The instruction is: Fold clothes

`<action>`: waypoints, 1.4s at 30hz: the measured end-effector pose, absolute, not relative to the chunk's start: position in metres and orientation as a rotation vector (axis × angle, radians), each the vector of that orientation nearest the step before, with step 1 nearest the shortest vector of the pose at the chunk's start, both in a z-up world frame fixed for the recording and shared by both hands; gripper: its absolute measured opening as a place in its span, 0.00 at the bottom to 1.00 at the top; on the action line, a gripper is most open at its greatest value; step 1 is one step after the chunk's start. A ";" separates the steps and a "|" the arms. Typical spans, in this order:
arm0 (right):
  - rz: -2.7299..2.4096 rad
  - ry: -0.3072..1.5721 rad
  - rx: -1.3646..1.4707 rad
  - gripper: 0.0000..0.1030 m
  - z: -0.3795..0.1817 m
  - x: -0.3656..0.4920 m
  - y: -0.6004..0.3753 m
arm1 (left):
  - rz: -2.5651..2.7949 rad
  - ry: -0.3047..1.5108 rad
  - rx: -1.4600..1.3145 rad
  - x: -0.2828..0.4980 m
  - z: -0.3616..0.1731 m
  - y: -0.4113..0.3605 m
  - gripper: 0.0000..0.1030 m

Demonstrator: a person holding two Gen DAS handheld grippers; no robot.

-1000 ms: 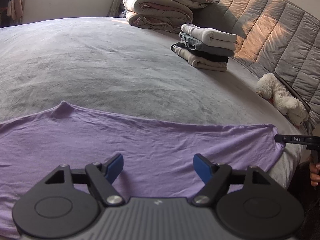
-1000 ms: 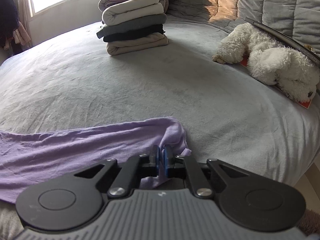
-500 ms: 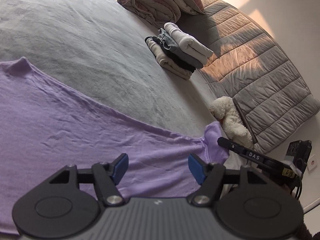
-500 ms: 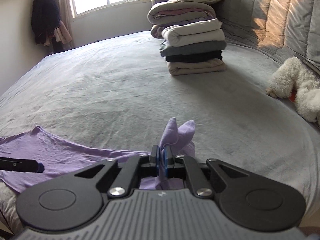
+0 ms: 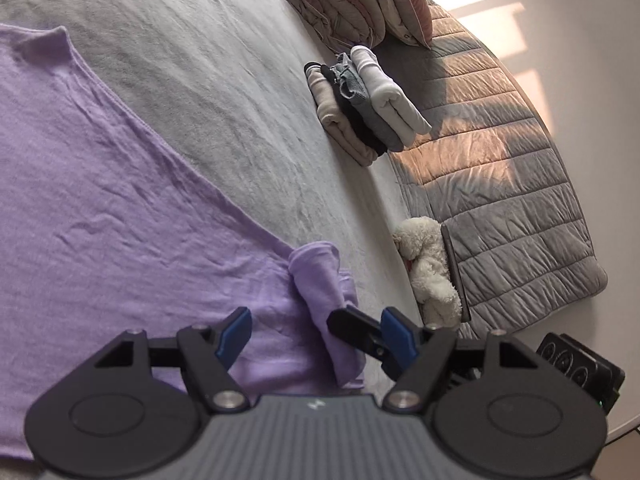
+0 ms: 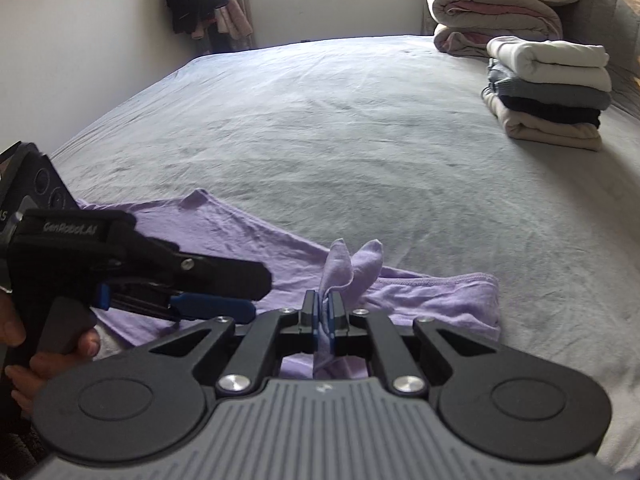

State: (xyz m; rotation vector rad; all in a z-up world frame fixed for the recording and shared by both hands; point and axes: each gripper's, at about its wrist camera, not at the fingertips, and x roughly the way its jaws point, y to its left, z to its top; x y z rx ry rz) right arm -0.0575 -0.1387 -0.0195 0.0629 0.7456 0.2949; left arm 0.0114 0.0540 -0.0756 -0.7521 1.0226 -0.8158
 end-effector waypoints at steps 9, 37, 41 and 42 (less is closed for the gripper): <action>0.394 0.766 0.045 0.07 -0.027 -0.058 -0.102 | -0.714 0.998 -0.705 0.016 -0.075 0.061 0.50; 0.379 0.733 -0.036 0.48 -0.051 -0.084 -0.087 | -0.656 0.998 -0.587 0.014 -0.077 0.066 0.30; 0.426 0.714 -0.042 0.45 -0.048 -0.088 -0.079 | -0.650 0.996 -0.596 0.014 -0.077 0.068 0.30; 0.431 0.710 -0.049 0.43 -0.048 -0.089 -0.077 | -0.648 0.995 -0.598 0.015 -0.077 0.069 0.30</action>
